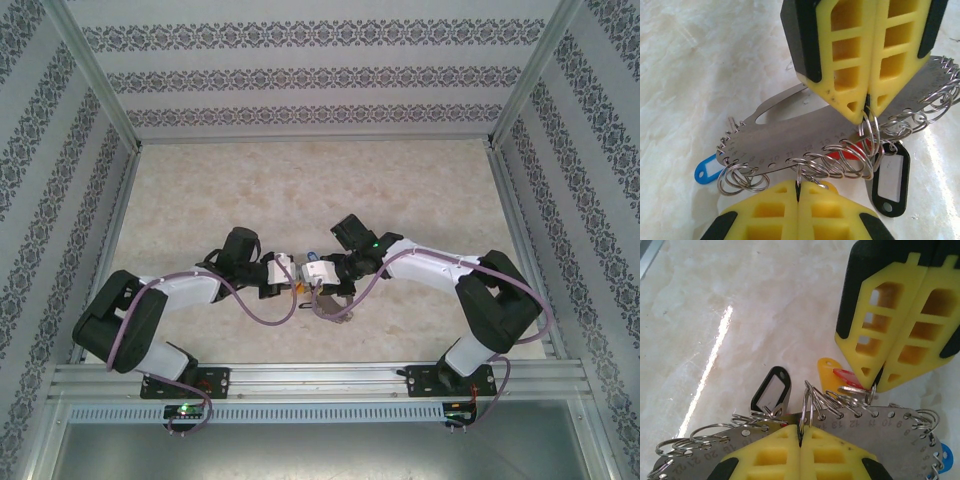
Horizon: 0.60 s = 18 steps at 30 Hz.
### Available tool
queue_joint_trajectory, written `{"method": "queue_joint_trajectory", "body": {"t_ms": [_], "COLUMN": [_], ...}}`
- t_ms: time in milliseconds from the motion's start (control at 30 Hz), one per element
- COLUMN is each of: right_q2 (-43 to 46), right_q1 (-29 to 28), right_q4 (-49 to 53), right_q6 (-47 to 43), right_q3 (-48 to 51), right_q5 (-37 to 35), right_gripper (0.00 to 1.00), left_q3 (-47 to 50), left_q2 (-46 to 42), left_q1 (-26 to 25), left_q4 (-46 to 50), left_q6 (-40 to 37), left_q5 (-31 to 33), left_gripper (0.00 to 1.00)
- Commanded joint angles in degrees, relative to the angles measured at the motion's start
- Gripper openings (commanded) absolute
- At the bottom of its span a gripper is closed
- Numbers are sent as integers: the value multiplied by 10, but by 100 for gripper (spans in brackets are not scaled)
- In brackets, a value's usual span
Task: Put the keys on the keyring
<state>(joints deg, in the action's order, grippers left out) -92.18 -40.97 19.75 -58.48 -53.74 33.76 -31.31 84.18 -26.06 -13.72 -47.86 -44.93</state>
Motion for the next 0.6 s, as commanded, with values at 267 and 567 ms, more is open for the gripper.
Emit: {"method": "queue_joint_trajectory", "body": {"t_ms": [267, 567], "right_q2": [-45, -56], "right_q1": [-11, -15], "right_q4": [9, 6], "right_q6": [-4, -7], "right_q3": [-39, -41], "right_q5": [-9, -11], "right_gripper": [0, 0], "left_q3": [-57, -44], "left_q2": [-18, -70], "left_q1": [-22, -21], "left_q4": [49, 70], "left_q6": [-41, -45], "left_q5": [-81, -27], "left_gripper": [0, 0]}}
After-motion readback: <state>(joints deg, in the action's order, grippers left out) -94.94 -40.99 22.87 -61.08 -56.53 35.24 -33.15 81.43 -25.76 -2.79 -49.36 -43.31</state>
